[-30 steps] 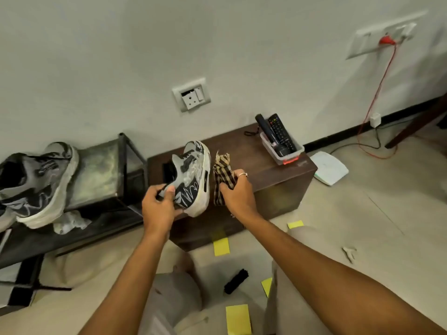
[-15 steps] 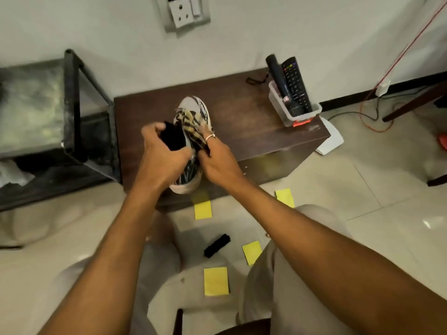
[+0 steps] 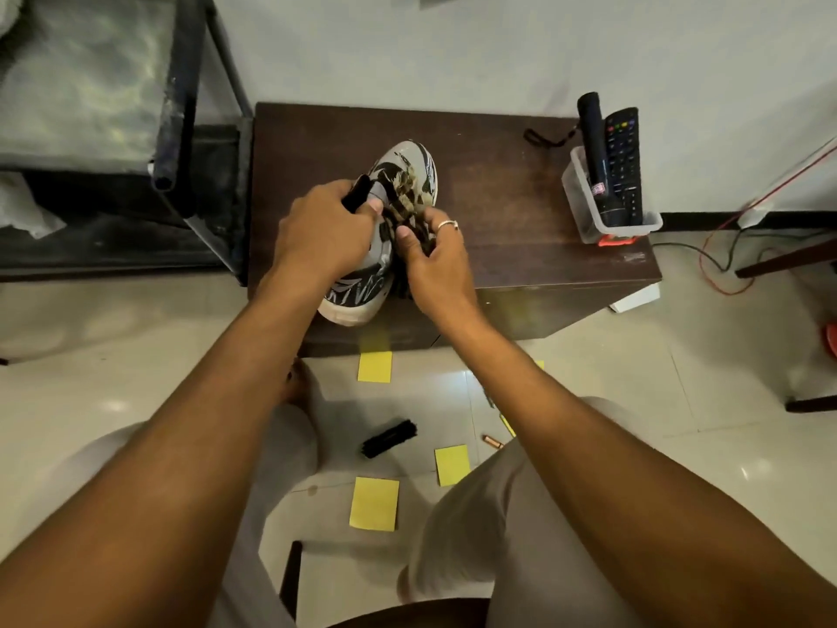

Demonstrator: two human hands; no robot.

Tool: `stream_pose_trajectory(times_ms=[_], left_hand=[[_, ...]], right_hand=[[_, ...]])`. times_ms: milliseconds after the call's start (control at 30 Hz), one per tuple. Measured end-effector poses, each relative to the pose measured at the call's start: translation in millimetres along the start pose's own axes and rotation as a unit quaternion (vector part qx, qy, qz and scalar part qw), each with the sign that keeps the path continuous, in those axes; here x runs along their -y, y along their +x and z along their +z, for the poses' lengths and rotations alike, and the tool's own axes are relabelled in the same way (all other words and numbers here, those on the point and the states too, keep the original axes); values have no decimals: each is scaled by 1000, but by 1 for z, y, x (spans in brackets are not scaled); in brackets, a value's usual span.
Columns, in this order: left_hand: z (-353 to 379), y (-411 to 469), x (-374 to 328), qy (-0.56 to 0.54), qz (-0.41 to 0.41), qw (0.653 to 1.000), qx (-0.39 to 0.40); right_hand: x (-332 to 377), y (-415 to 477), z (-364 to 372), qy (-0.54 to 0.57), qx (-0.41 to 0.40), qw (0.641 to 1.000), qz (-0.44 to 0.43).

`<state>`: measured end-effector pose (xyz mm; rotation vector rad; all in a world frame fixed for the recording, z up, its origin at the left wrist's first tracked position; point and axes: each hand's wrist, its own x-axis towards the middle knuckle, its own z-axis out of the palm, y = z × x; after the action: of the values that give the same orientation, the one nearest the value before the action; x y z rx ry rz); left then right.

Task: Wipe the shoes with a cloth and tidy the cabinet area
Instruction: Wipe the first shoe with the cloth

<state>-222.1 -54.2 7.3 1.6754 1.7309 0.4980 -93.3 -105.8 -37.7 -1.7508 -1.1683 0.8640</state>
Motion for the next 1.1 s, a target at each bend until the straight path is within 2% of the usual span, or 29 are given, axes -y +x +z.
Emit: stream_pose_trajectory(times_ms=[167, 300, 467, 567, 733, 833, 967, 1100], left_hand=[[2, 1, -1, -6, -33, 999, -18], [3, -1, -4, 4, -26, 1000, -13], [-1, 2, 2, -30, -51, 998, -18], [3, -1, -3, -10, -40, 999, -12], [0, 0, -2, -13, -57, 998, -25], [2, -2, -6, -10, -49, 999, -22], [0, 0, -2, -38, -56, 997, -29], [2, -1, -5, -27, -55, 998, -32]], right_hand=[[-6, -26, 4, -5, 18, 998, -56], [-7, -9, -4, -9, -22, 999, -23], [3, -34, 0, -10, -9, 992, -126], [0, -18, -3, -10, -33, 997, -73], [-3, -34, -2, -18, 0, 993, -115], [-3, -24, -4, -27, -32, 996, -78], [-3, -42, 1, -20, 2, 994, -103], [-5, -34, -2, -26, -15, 997, -72]])
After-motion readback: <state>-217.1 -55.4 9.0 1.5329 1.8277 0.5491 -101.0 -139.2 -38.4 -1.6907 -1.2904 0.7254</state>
